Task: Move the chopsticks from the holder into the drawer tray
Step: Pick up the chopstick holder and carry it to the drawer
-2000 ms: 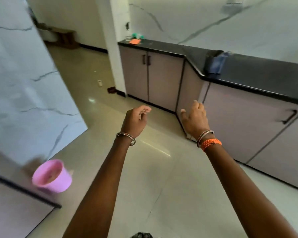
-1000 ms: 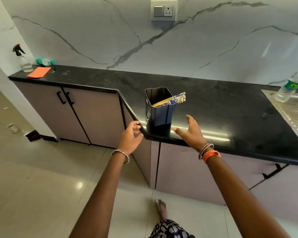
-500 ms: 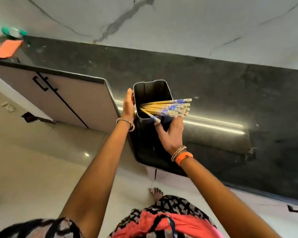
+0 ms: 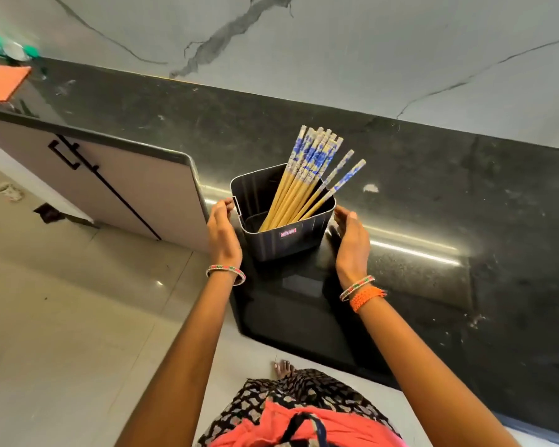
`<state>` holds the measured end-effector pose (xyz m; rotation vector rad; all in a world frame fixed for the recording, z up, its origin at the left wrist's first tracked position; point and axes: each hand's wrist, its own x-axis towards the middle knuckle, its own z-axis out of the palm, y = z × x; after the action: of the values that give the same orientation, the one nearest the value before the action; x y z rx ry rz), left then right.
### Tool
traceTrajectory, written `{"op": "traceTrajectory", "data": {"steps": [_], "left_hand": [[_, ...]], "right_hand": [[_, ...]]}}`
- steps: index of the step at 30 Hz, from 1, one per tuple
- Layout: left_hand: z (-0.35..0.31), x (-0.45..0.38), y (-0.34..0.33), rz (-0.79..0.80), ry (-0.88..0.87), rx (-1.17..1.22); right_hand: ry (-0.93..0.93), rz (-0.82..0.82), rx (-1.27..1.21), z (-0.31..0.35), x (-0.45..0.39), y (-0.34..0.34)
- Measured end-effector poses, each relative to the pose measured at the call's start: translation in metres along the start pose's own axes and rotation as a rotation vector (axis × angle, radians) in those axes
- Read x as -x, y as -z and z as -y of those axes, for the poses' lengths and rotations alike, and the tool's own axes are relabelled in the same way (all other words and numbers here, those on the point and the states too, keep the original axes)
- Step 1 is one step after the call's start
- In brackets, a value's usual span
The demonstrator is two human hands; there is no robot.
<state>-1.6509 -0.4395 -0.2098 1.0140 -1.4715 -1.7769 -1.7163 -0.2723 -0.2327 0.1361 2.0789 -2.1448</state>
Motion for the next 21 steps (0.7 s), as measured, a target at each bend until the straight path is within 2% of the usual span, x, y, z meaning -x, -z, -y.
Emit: {"op": "traceTrajectory", "data": {"steps": [4,7,10,13,16,19,21], "left_hand": [[-0.002,-0.003,-0.012,0.146,0.101,0.206],[0.001,0.005,-0.016,0.102,0.113,0.237],[0.004,0.011,-0.02,0.043,0.137,0.315],[-0.006,0.022,-0.031,0.101,0.189,0.366],[-0.015,0.025,-0.018,0.1,0.198,0.319],[-0.024,0.025,0.023,0.081,0.196,0.298],[-0.036,0.03,0.057,0.083,0.104,0.359]], "right_hand": [[0.009,0.096,-0.026,0.009,-0.01,-0.012],[-0.001,0.122,-0.019,0.012,-0.021,-0.017],[-0.074,0.217,-0.08,0.013,-0.032,-0.02],[-0.158,0.28,-0.135,0.014,-0.036,-0.022],[-0.16,0.353,-0.11,0.023,-0.031,-0.026],[-0.123,0.55,-0.107,0.045,-0.009,-0.046],[-0.13,0.7,-0.125,0.055,0.012,-0.067]]}}
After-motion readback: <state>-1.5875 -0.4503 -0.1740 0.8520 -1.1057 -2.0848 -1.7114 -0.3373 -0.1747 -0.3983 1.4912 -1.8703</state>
